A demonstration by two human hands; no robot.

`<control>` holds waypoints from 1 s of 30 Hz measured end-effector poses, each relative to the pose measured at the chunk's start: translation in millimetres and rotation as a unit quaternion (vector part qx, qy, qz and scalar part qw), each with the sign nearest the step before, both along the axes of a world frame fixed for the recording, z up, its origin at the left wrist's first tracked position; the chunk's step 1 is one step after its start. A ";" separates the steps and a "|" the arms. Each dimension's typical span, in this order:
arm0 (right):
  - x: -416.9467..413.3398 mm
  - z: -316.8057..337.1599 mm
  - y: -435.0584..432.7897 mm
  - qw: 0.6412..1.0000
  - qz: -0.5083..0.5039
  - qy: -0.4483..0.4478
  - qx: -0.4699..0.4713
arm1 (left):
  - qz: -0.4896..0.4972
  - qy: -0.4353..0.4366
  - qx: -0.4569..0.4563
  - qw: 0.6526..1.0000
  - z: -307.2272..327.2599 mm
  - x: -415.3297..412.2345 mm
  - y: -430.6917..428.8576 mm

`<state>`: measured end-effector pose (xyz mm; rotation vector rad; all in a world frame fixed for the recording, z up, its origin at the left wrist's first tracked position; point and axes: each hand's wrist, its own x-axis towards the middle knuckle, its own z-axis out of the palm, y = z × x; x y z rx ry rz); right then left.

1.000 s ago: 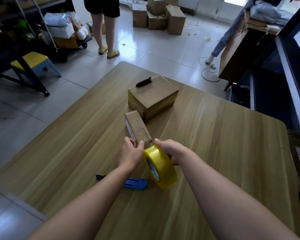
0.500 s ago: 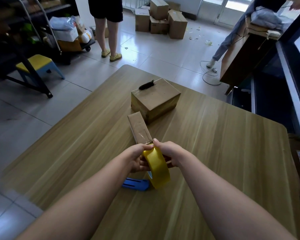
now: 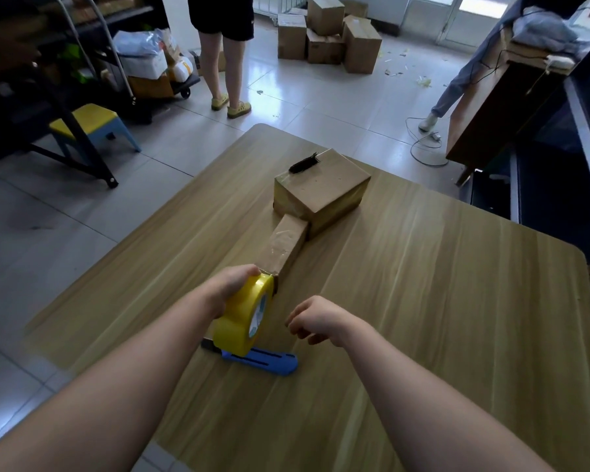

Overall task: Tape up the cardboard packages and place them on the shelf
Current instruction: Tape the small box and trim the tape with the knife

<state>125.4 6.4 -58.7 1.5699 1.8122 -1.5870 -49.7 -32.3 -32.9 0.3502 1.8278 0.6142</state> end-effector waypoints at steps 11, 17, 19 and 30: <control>-41.0 -39.0 -47.7 0.904 0.358 -0.134 0.194 | -0.063 0.010 0.005 0.998 -0.2 -18.4 -10.5; -37.8 -22.5 -32.9 0.862 0.413 -0.150 0.253 | -0.089 0.004 0.004 0.996 2.5 -18.7 -6.5; -33.2 -15.2 -22.0 0.858 0.419 -0.158 0.251 | -0.102 0.010 -0.003 0.995 4.4 -19.9 -6.3; 4.0 -4.7 9.3 0.886 0.290 -0.273 0.236 | -0.123 0.012 -0.026 0.992 4.3 -23.8 -3.0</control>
